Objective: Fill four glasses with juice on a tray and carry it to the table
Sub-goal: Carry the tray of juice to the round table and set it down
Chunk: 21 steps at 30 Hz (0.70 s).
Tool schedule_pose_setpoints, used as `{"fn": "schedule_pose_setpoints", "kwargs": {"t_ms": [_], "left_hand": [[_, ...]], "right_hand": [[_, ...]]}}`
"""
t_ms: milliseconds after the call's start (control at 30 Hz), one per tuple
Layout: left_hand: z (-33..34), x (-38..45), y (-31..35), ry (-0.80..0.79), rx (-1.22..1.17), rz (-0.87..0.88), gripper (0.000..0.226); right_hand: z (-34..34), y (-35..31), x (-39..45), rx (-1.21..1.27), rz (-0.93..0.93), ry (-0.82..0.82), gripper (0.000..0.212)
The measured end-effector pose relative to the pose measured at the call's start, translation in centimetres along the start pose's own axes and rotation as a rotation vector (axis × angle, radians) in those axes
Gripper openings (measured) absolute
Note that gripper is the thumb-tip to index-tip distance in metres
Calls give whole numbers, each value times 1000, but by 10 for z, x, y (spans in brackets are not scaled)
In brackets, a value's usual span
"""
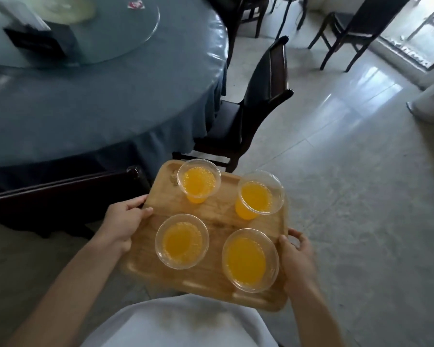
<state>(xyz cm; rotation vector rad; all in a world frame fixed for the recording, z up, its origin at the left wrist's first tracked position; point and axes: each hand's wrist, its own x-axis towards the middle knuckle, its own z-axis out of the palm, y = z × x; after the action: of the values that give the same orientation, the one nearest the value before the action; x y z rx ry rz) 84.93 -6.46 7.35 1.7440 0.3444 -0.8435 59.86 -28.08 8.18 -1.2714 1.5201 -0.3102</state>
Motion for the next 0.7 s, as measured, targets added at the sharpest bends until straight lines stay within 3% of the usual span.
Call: {"fn": "schedule_pose_setpoints", "kwargs": {"t_ms": [433,700], "left_hand": [[72,52,69,196,-203,-43,45],[84,95,112,283,-282,-34,44]], "right_hand": [[37,-140,164,-141,-121,-210,15],[90,-211,224,-226,-218,-308,14]]}}
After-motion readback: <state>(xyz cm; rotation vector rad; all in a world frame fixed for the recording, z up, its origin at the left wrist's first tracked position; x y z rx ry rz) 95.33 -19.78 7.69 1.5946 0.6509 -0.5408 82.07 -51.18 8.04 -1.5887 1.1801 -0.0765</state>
